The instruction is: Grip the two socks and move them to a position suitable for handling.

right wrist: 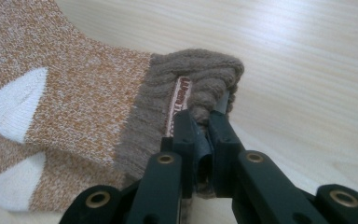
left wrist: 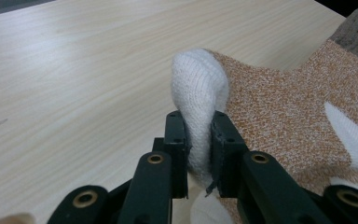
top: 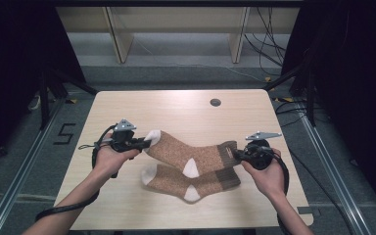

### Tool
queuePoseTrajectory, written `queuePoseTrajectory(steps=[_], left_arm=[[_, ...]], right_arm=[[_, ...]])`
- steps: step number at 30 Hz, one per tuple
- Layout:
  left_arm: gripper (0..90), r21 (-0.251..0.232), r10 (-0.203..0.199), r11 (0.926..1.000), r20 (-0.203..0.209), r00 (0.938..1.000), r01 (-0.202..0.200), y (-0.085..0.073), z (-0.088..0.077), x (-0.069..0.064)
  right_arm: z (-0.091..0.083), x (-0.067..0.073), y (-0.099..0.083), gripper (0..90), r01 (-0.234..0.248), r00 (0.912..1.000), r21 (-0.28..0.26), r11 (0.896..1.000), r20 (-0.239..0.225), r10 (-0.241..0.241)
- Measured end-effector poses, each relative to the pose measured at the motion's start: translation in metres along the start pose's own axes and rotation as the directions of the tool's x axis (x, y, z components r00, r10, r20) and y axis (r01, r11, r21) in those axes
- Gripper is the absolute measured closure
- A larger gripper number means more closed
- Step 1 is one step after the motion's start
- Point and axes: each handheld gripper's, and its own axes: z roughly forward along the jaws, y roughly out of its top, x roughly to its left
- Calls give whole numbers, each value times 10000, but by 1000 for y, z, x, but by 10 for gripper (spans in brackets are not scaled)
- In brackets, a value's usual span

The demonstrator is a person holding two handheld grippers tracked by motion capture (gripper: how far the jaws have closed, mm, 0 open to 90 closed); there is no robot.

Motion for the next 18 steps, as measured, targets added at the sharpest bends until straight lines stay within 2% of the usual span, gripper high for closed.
queuePoseTrajectory(steps=[2, 3, 7, 8, 9, 10, 11, 12, 13, 15, 16, 17, 18], left_arm=[[786, 65, 37, 10000, -7, 10000, -37, -4, -2, -3], [786, 110, 74, 9999, 84, 9999, -75, -6, -4, -4], [786, 211, 127, 9997, 141, 9998, -130, -15, -7, -9], [786, 250, 137, 9996, 169, 9998, -141, -17, -7, -10], [786, 266, 85, 9996, 202, 9998, -91, -20, -8, -11], [786, 286, 141, 9995, 247, 9996, -148, -21, -8, -11], [786, 278, 111, 9995, 191, 9998, -116, -24, -9, -11], [786, 320, 107, 9994, 215, 9997, -114, -26, -9, -11], [786, 316, 118, 9994, 220, 9997, -125, -27, -10, -11], [786, 328, 88, 9994, 254, 9996, -96, -29, -11, -12], [786, 294, 72, 9995, 252, 9997, -80, -30, -11, -12], [786, 283, 61, 9996, 234, 9997, -68, -31, -12, -12], [786, 269, -11, 9996, 202, 9998, 6, -33, -13, -13]], right_arm=[[-2, 2, -3, 840, -87, 10000, 78, 9999, -11, 87], [-1, 0, -5, 840, 154, 9999, -72, 9999, 35, -154], [-3, 4, -11, 840, -147, 9998, 328, 9994, -121, 151], [-1, 2, -12, 840, 202, 9998, 166, 9997, -22, -202], [-3, 5, -13, 841, -279, 9996, 349, 9990, -40, 281], [-1, 3, -15, 840, 135, 9999, 17, 9999, -45, -135], [-2, 6, -16, 840, -228, 9997, 153, 9996, -65, 229], [-3, 4, -16, 840, 114, 9999, 275, 9996, 8, -115], [-1, 5, -18, 840, 60, 10000, 44, 10000, -70, -60], [-4, 8, -18, 840, -206, 9996, 444, 9988, -161, 214], [-2, 5, -19, 840, 322, 9994, 206, 9993, -149, -319], [2, 7, -21, 840, 13, 10000, -238, 9997, -74, -15], [-3, 8, -20, 840, -55, 9999, 310, 9995, -92, 58]])
